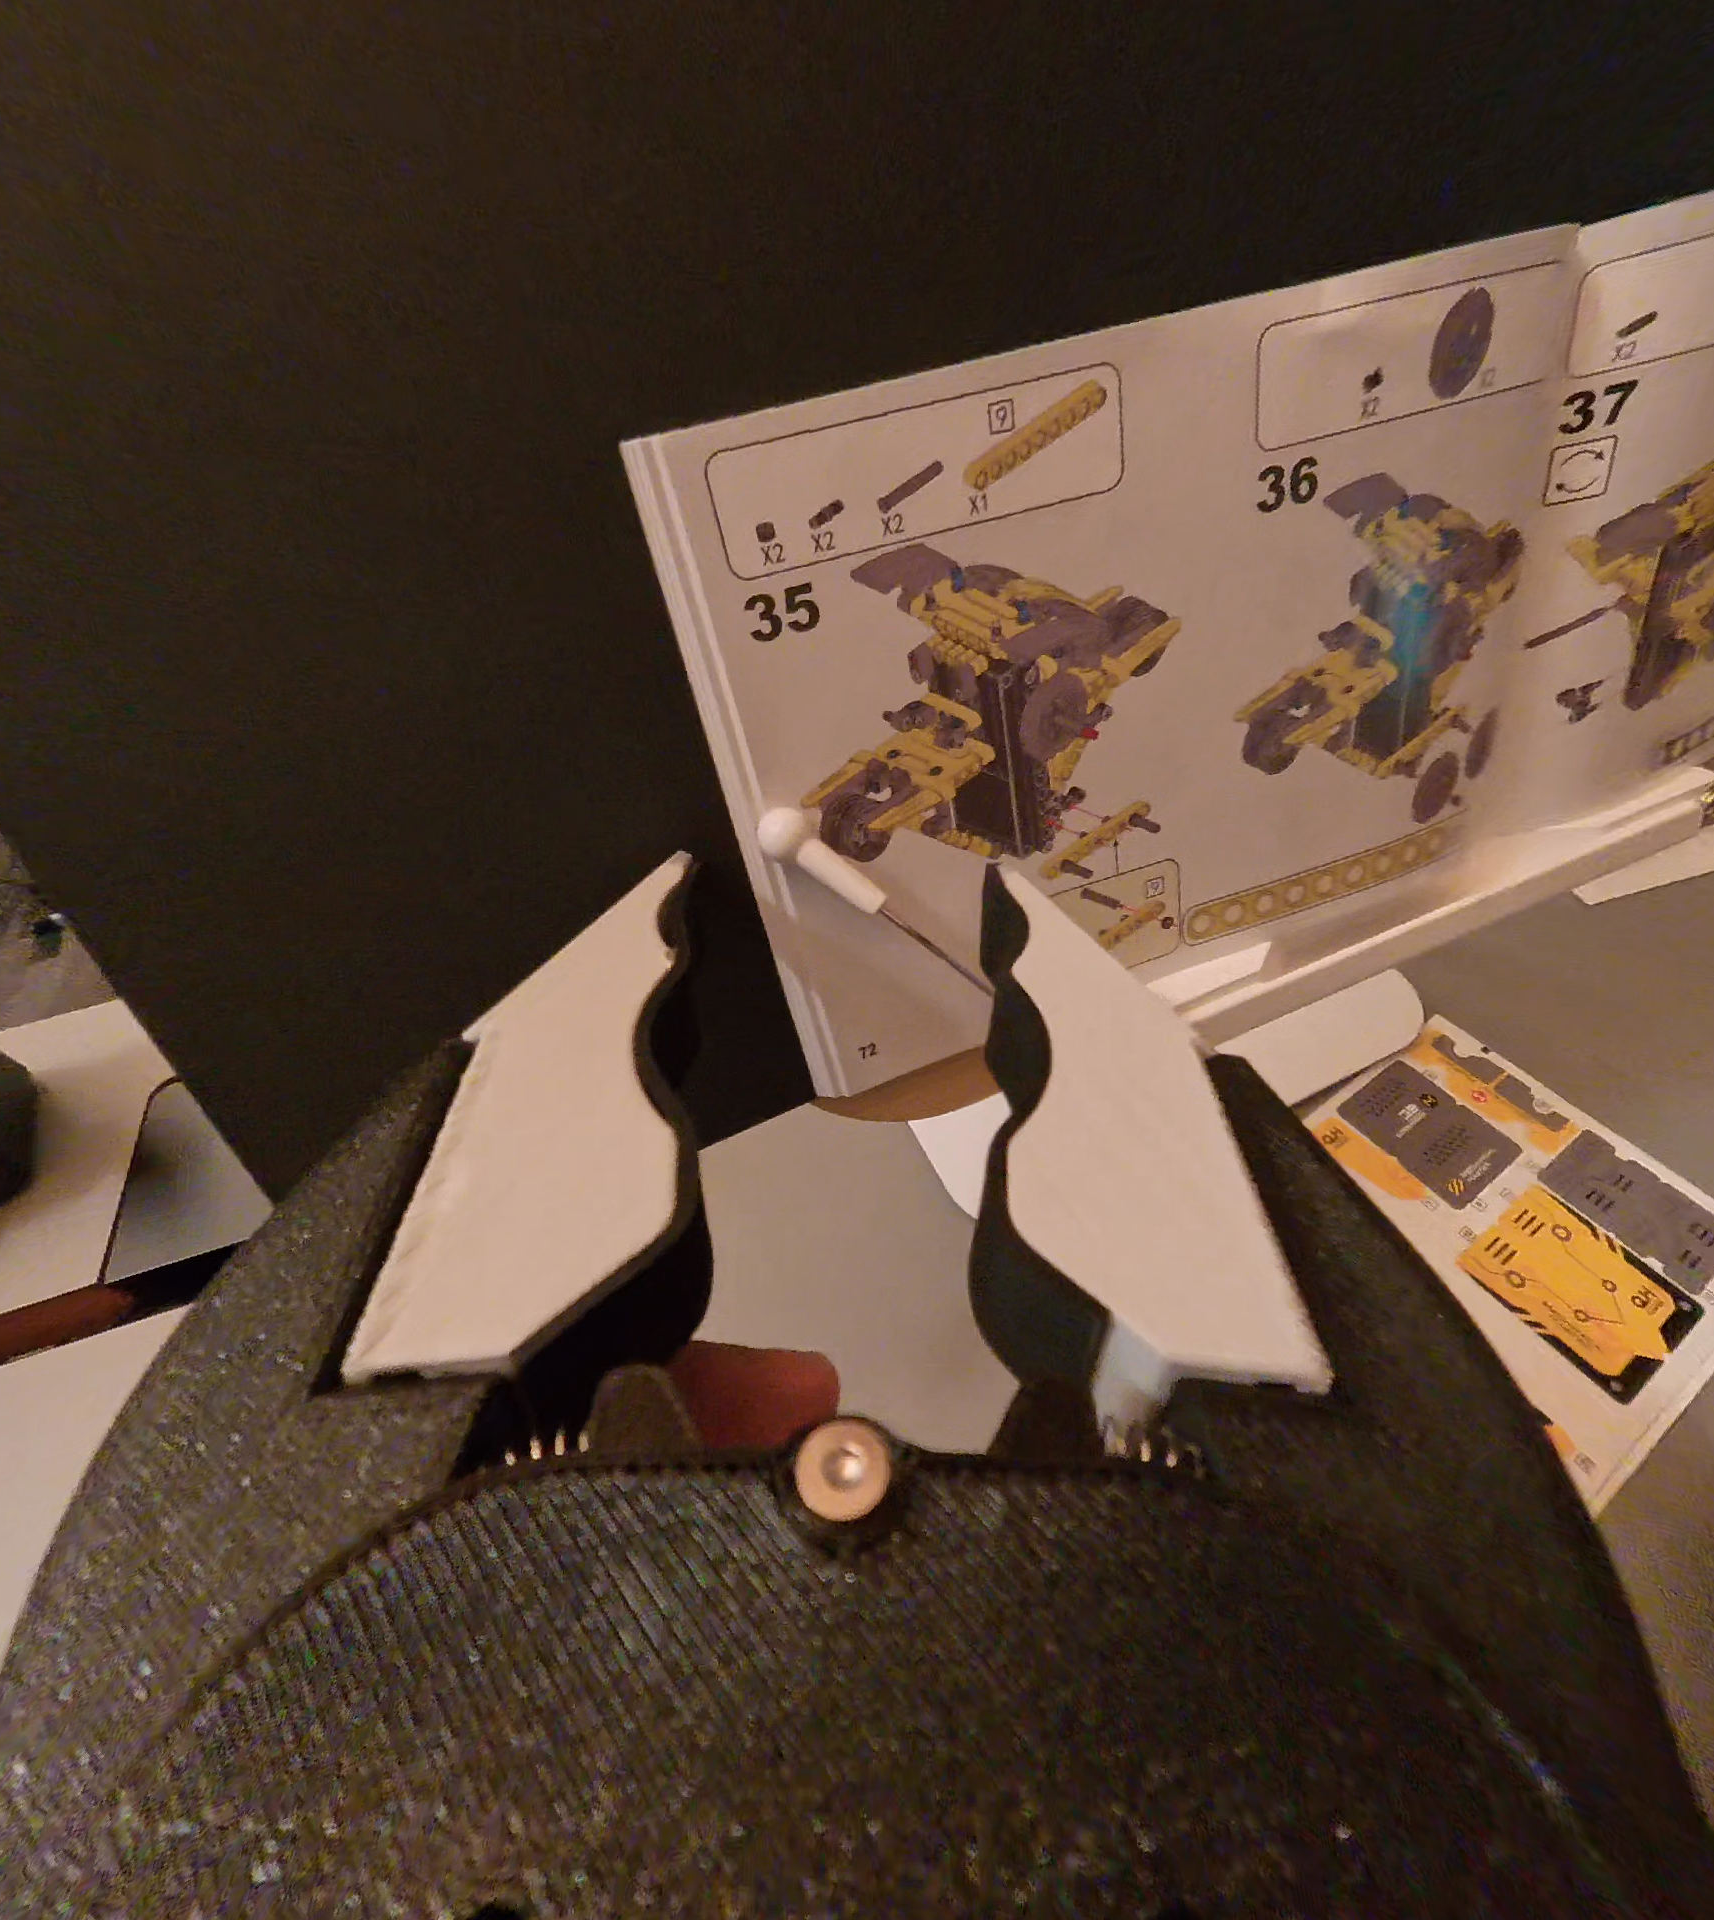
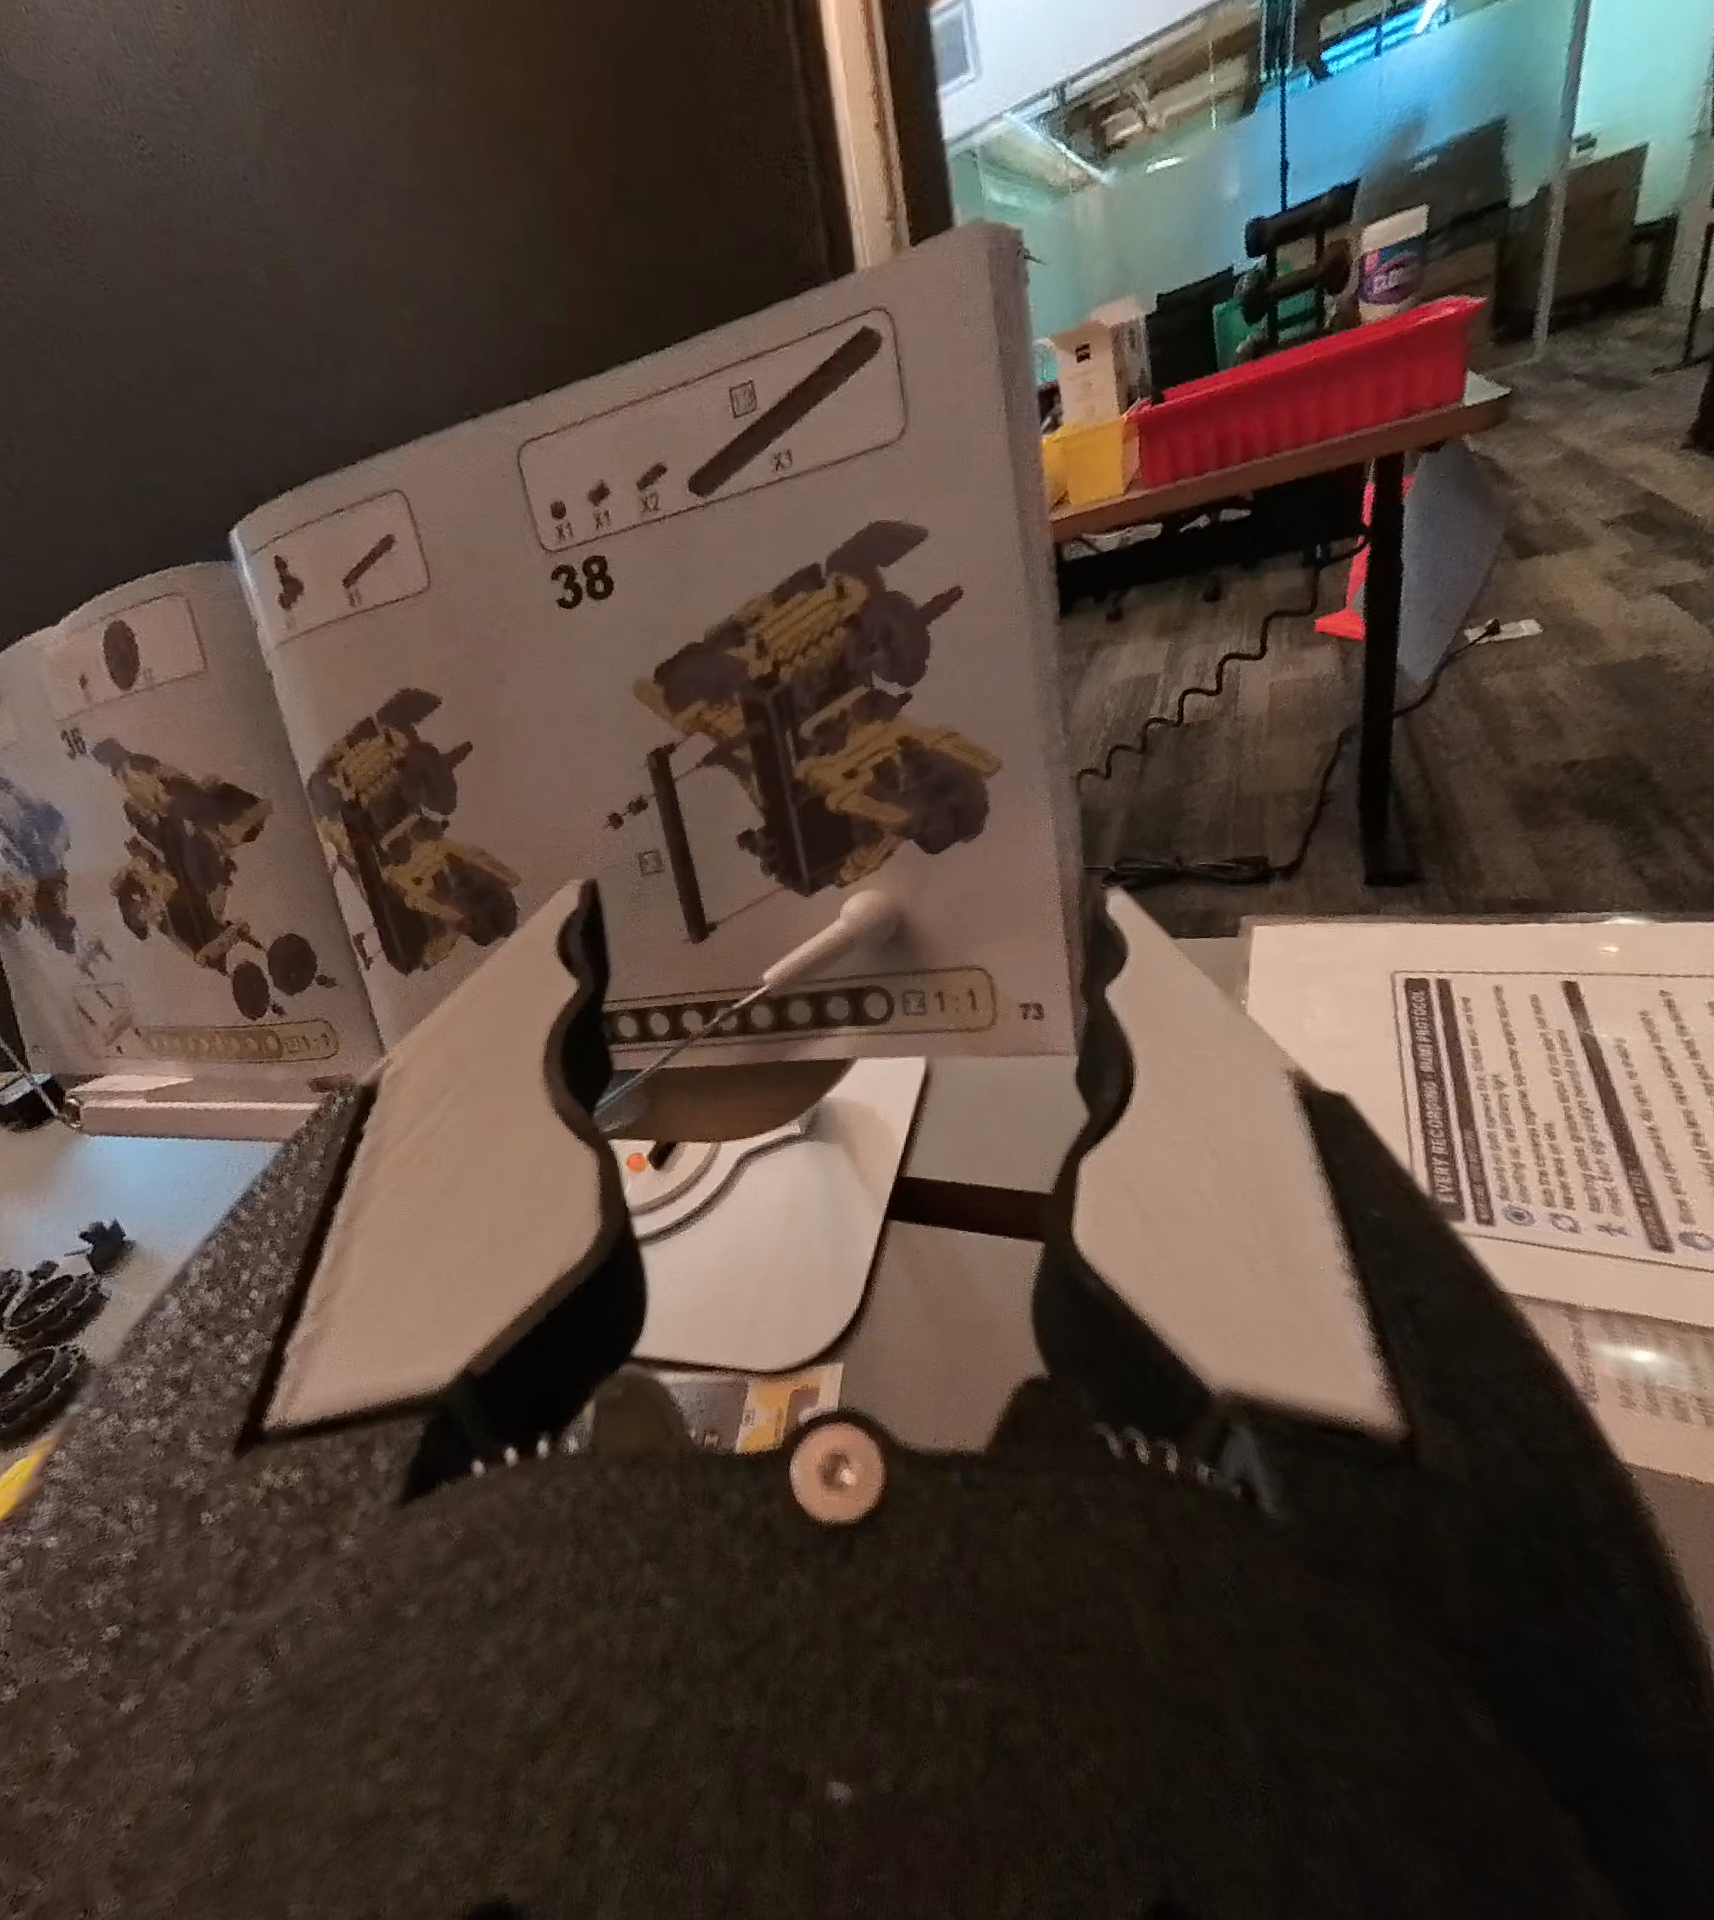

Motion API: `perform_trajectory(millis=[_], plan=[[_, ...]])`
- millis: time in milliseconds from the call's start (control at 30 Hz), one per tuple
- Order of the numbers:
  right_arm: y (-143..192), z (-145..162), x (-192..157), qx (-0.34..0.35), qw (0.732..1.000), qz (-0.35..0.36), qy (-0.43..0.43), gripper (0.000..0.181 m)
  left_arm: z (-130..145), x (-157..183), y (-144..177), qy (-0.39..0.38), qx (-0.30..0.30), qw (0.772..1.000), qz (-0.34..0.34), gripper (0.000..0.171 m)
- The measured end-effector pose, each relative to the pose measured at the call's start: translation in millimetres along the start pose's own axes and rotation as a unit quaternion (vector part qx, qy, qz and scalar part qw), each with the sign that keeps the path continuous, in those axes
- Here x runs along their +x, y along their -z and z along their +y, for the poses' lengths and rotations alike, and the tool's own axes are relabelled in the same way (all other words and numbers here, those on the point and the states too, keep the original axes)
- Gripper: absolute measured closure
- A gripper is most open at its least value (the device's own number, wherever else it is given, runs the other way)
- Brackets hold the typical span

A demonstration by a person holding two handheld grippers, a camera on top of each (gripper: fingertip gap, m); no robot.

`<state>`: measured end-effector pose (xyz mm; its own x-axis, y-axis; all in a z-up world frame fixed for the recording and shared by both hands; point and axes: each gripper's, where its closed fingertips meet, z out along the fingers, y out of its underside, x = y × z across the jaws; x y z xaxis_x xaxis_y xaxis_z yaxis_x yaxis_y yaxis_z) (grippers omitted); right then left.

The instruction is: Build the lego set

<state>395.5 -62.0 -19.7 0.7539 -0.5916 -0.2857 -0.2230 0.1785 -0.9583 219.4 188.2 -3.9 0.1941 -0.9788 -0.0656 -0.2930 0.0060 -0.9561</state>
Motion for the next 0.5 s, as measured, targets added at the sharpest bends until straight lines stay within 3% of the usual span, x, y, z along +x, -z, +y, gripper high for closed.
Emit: perform_trajectory(millis=[133,267,500], plan=[[5,2,-3,-0.005,1.0,0.014,0.018,0.102,4,-8,2,0.012,-0.009,1.0,0.004,0.132],[12,0,2,-0.02,0.999,0.038,0.03,0.119,6,-17,7,0.008,-0.011,1.0,-0.009,0.116],[24,-21,22,0.029,0.995,0.092,0.017,0.108,6,-21,5,0.01,-0.002,1.0,-0.016,0.114]])
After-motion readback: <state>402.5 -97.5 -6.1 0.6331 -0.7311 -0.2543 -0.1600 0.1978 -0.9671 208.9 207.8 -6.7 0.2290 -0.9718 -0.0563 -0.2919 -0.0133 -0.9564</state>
